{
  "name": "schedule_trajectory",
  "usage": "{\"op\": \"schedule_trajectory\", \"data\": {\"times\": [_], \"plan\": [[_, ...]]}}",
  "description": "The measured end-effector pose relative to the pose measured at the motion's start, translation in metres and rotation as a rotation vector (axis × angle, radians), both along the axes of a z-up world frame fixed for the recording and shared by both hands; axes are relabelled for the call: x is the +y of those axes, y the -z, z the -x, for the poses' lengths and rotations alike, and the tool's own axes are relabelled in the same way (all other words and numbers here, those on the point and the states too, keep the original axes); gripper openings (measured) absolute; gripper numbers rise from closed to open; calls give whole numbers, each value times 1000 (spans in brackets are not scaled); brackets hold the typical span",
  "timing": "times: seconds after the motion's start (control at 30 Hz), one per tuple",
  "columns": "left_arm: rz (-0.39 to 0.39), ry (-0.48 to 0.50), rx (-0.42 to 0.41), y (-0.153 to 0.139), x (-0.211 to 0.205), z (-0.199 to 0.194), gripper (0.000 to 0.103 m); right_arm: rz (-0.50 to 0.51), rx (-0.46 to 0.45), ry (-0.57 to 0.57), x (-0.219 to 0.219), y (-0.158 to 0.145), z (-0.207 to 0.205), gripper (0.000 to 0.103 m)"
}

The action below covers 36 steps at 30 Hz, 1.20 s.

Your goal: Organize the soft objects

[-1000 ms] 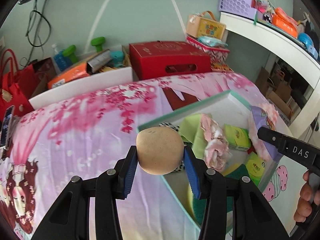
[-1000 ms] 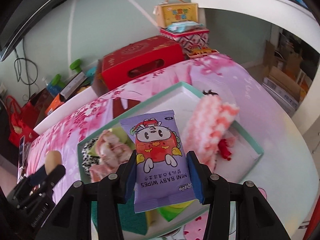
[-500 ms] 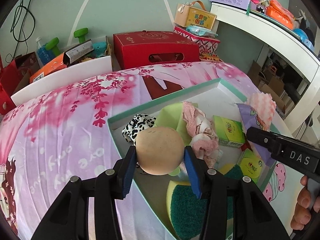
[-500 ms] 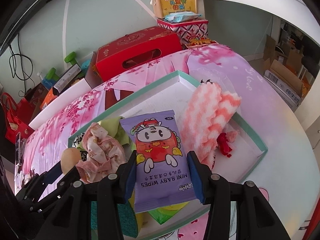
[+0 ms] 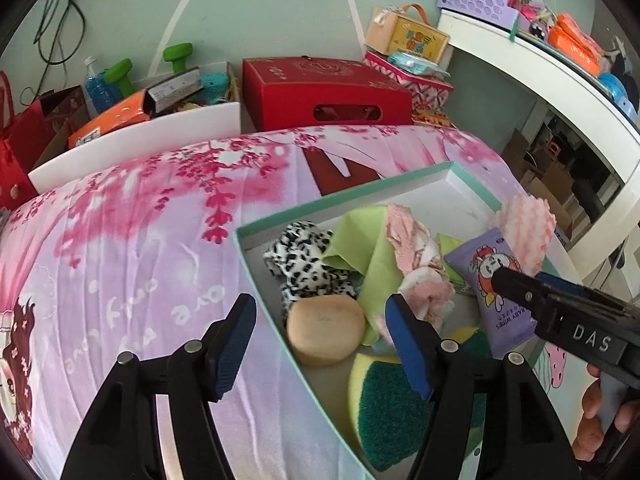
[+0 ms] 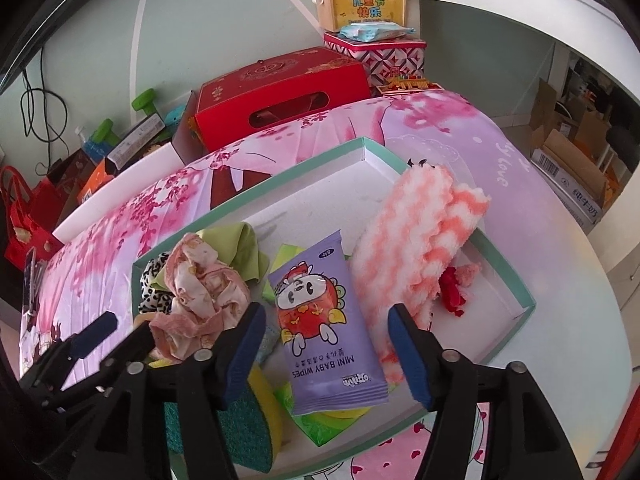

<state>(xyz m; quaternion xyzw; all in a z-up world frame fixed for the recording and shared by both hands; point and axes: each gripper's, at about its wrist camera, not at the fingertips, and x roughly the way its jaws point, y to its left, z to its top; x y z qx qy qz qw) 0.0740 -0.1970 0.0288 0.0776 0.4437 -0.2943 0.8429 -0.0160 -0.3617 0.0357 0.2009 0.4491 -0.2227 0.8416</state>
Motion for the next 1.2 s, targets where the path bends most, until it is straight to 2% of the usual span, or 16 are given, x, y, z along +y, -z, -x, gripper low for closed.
{"op": "schedule_trajectory", "data": {"times": [0.1,0.17,0.23,0.3,0.37,0.5,0.7,1.03,1.2], "plan": [[-3,-31,-9,-6,8,-3,71,13,7,-10,2,-1,-1,79],[-12,-55,-23,-9,14,-4,82,20,10,-16,4,-1,-1,89],[-12,-87,-40,-12,22,-7,84,28,15,-27,6,-1,-2,100],[-11,-115,-45,-13,29,-11,85,40,18,-39,8,-2,-4,103],[-22,-155,-51,-12,36,-15,101,40,16,-47,10,-2,-4,103],[-46,-211,-39,-8,48,-21,102,34,7,-52,12,-2,-4,103],[-37,-260,-24,-8,60,-24,102,46,22,-63,14,-1,-6,103],[-61,-327,-46,-21,85,-11,102,79,26,-102,30,-11,-7,103],[-116,-379,-60,-22,106,0,102,92,21,-149,50,-17,-5,103]]}}
